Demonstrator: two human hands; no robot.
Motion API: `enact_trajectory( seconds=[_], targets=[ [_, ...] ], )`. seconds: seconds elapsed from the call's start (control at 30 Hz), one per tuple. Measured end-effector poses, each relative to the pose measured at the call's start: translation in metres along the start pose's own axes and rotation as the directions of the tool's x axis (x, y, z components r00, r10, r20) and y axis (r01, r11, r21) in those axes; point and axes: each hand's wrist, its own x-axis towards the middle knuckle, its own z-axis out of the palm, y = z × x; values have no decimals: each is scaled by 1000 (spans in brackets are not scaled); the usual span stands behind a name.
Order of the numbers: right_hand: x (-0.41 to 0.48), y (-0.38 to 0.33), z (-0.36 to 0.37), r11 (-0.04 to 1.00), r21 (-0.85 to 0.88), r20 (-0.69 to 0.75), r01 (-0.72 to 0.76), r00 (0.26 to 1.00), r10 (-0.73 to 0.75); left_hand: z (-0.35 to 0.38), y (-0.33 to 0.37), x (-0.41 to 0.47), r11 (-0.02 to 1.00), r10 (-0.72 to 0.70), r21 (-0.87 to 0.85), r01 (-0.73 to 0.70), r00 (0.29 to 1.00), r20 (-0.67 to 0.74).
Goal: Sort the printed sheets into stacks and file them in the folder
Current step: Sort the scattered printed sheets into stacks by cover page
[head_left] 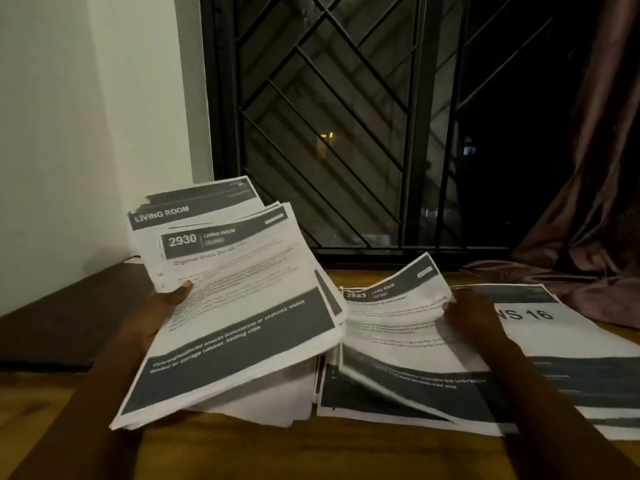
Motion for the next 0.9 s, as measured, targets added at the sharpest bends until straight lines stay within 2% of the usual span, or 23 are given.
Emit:
enact_trajectory(
  seconds=[0.07,0.17,0.23,0.3,0.33,0.4,0.43,0.47,0.57,0.73,0.9],
  targets=[
    [-5,-1,2,1000,-8,26,-17,1000,17,7,3,-6,1000,7,3,-7,1000,-20],
    [-4,4,11,996,-65,106,-59,992,66,17,-4,-1,993,30,113,-26,999,-28],
    [-3,-3,9,999,-32,-27,-38,999,37,29,-13,5,978,39,203,-35,999,-15],
    [-8,-21,4,986,153,-117,67,992,-49,40,-22,6,981,10,191,-22,998,63],
    [-15,-34,1,945,320,-37,61,998,-52,44,-26,7,981,-5,193,-15,995,100],
    [-34,-65,2,795,600,262,-87,960,-93,52,-35,9,979,-29,204,-4,987,156],
    [-42,-75,7,772,625,347,-117,927,-140,54,-37,9,977,-30,212,-9,984,177],
    [-48,-83,11,784,613,354,-95,921,-165,57,-39,9,976,-27,219,-17,980,199],
    [-53,-90,20,732,675,246,-92,964,-106,59,-40,5,981,12,185,-54,975,220],
    [-47,-82,20,697,714,110,-68,994,-15,58,-41,-3,997,-70,65,52,945,318],
    [-22,-63,26,774,632,81,-53,997,2,55,-40,1,989,-109,126,78,959,260]
  ],
)
